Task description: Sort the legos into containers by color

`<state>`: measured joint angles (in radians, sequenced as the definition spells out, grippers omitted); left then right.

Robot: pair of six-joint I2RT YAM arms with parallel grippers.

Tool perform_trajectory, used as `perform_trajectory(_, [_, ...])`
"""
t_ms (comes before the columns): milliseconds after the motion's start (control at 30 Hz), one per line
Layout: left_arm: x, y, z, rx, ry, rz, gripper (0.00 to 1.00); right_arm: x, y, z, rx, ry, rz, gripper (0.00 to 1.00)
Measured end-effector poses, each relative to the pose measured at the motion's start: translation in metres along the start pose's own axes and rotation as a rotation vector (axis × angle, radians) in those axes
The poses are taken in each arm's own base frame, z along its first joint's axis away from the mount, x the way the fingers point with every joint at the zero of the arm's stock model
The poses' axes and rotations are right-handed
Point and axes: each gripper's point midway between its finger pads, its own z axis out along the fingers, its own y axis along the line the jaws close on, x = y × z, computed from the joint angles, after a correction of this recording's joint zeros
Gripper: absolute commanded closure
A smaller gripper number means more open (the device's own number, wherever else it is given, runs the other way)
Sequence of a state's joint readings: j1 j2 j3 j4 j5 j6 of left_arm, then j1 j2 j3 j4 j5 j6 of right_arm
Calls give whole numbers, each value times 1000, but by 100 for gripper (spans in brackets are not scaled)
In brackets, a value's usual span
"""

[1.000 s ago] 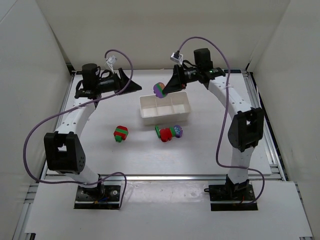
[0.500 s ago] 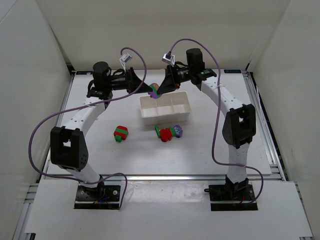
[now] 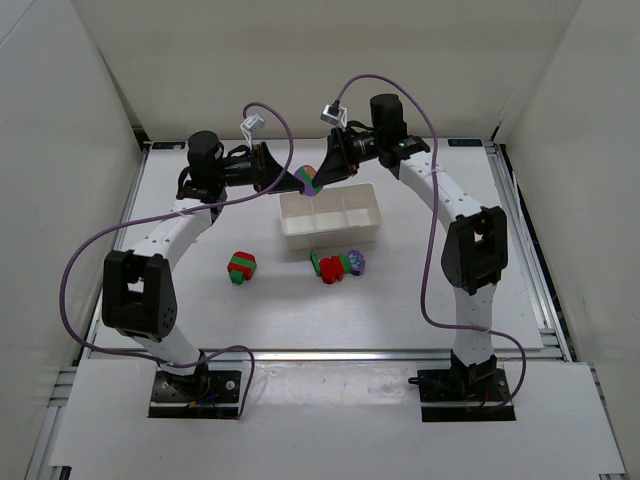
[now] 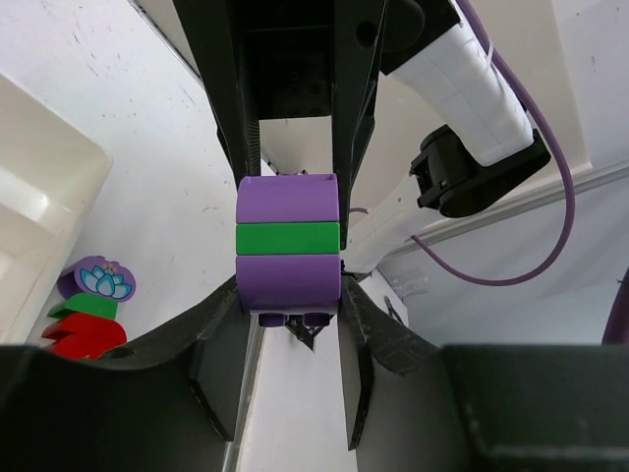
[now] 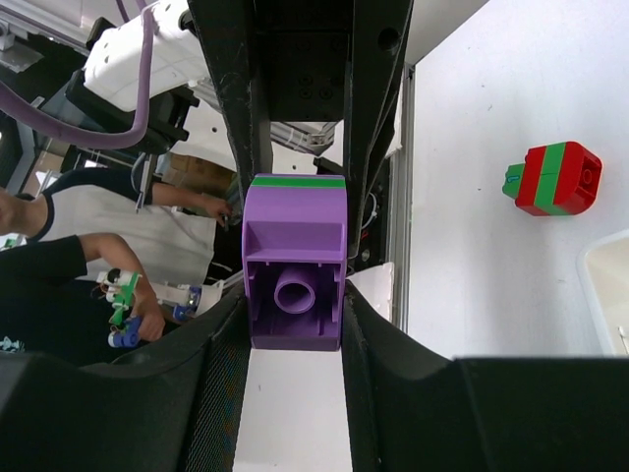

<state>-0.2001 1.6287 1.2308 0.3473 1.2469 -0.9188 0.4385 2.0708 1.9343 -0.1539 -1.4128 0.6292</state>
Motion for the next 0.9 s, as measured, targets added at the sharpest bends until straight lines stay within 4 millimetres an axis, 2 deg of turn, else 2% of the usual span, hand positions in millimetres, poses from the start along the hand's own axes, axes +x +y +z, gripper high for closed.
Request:
perform_trajectory(33, [0, 0, 0, 0, -1, 0, 85, 0, 0, 0, 0, -1, -1, 100])
perform_trajectory(133, [1, 2, 0, -5, -5, -4, 90, 0, -3, -3, 7, -6, -5, 100])
perform_trajectory(300, [9, 14, -2, -33, 1, -25, 90, 4, -14, -15, 50, -35, 5, 100])
perform_trajectory(367, [17, 22, -8, -54, 10, -44, 90, 1, -20, -39, 93, -83, 11, 100])
perform_trajectory(567, [40, 43, -14, -137, 49, -64, 90, -10, -33, -147, 274, -286, 12, 100])
perform_trajectory(633, [49, 51, -11, -181, 70, -57, 90, -7, -32, -166, 326, -322, 1, 100])
perform_trajectory(733, [45, 58, -4, -242, 86, -14, 90, 0, -28, -170, 392, -318, -34, 100])
perform_trajectory(900, [16, 80, 1, -379, 53, 93, 90, 25, -34, -146, 562, -238, -86, 100])
